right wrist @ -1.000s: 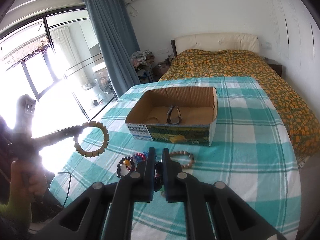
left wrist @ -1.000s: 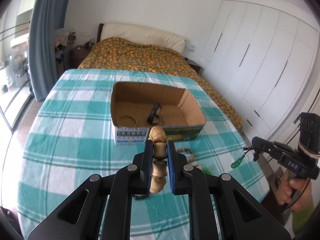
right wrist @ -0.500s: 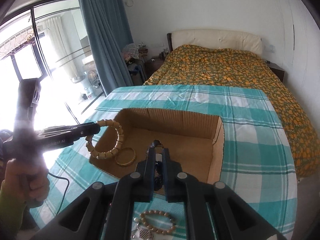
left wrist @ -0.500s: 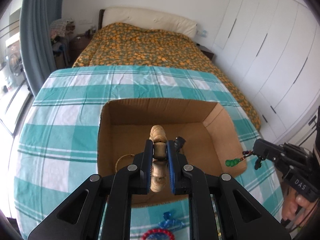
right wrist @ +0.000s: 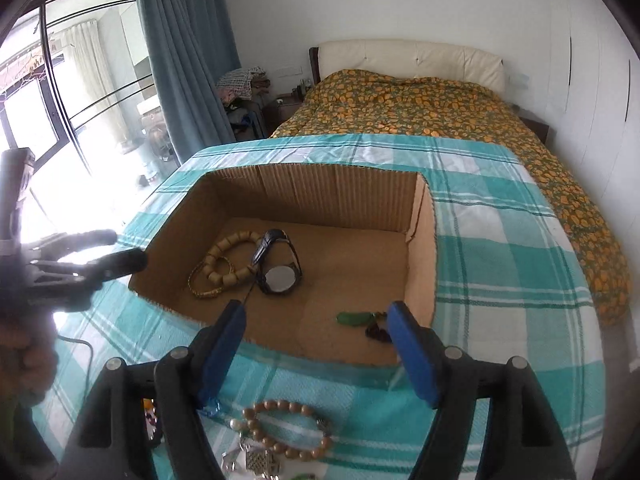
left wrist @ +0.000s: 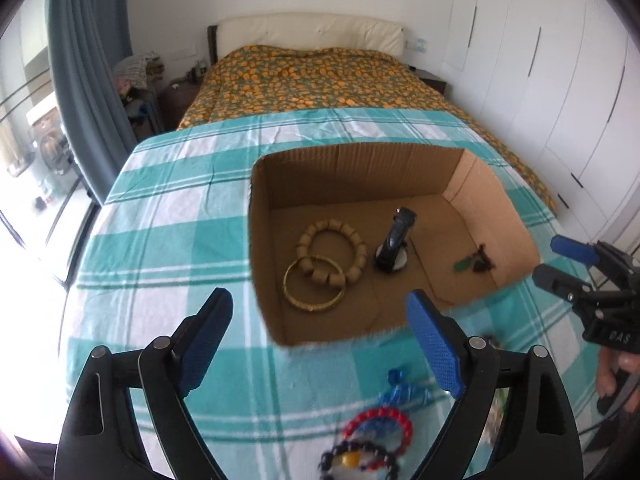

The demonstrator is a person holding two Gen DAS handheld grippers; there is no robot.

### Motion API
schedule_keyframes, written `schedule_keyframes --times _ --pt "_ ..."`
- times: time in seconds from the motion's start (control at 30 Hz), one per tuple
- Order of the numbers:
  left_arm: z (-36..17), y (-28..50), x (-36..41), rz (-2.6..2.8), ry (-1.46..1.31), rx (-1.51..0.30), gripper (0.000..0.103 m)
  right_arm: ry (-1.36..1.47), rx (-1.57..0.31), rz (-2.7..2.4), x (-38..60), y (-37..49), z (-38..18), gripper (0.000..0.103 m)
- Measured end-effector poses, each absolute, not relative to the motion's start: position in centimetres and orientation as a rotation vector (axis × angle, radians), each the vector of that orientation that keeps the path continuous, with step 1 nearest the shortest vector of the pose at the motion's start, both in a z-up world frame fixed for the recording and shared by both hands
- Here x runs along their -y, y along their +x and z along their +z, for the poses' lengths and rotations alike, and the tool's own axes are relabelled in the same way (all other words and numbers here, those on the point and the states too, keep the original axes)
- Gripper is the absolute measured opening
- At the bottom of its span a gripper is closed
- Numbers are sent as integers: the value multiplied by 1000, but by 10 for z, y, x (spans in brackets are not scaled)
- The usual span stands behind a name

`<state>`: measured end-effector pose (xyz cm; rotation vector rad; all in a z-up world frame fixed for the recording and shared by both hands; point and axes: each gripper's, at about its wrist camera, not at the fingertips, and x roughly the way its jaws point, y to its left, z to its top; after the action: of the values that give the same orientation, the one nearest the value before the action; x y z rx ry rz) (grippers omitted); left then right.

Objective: Organize jewelry
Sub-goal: 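Withdraw both open tools from the box back over the remaining jewelry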

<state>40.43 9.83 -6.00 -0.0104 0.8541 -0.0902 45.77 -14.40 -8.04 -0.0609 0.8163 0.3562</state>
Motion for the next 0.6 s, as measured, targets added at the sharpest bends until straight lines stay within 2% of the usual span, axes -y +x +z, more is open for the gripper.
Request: schedule_keyframes --times 0.23,0.43,0.6 --pt "-59 269 -119 -31 115 -874 100 -178 -773 233 187 335 -101 79" --pt "-109 192 -105 -26 3 -910 100 -157 -831 182 210 250 -146 79" --pt "-160 179 -82 -16 -104 -932 97 -96 -866 169 218 222 -175 79"
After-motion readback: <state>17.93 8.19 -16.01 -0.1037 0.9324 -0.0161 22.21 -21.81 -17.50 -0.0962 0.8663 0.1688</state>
